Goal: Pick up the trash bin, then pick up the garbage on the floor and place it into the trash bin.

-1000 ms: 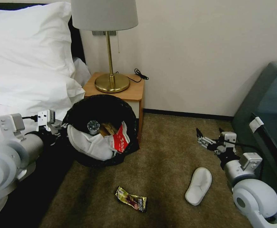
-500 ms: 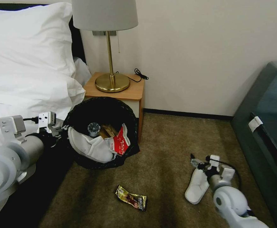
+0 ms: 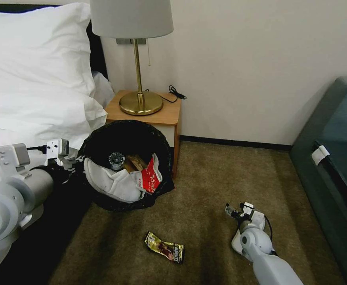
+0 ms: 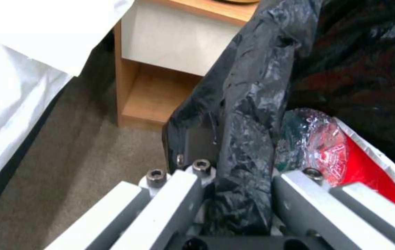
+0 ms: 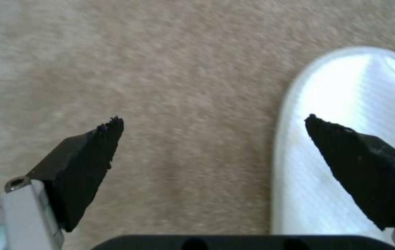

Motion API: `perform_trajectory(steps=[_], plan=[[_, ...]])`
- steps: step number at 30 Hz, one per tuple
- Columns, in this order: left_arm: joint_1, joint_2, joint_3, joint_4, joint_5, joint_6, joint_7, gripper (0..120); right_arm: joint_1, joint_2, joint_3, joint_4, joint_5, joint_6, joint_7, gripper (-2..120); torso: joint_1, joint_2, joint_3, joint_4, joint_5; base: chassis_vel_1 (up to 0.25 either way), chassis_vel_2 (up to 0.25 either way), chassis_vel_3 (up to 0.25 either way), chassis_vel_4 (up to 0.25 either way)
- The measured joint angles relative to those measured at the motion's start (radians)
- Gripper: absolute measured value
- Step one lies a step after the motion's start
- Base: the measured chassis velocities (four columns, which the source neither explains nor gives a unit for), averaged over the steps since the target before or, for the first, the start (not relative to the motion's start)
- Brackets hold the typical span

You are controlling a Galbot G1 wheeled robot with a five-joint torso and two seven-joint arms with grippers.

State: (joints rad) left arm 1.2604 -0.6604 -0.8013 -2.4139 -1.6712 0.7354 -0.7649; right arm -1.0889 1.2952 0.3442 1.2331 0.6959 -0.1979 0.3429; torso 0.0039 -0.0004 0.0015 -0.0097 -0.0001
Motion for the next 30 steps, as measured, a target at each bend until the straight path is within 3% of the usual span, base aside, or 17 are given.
perform_trajectory(steps=[11, 18, 30], plan=[[-0.012, -0.004, 0.011, 0.007, 0.007, 0.000, 0.008, 1, -0.006, -0.037, 0.024, 0.049, 0.008, 0.003, 0.028, 100, 0.000, 0.000, 0.000, 0.0000, 0.0001, 0.000, 0.000, 0.000, 0.000], [-0.016, -0.012, 0.011, 0.015, 0.012, 0.000, 0.015, 1, -0.035, -0.102, 0.061, 0.108, 0.040, -0.035, 0.029, 100, 0.000, 0.000, 0.000, -0.0002, -0.0002, 0.000, 0.000, 0.000, 0.000], [-0.028, -0.012, 0.017, 0.032, 0.020, 0.000, 0.027, 1, -0.002, -0.076, 0.068, -0.041, 0.054, -0.027, -0.019, 100, 0.000, 0.000, 0.000, 0.0000, 0.0001, 0.000, 0.000, 0.000, 0.000]])
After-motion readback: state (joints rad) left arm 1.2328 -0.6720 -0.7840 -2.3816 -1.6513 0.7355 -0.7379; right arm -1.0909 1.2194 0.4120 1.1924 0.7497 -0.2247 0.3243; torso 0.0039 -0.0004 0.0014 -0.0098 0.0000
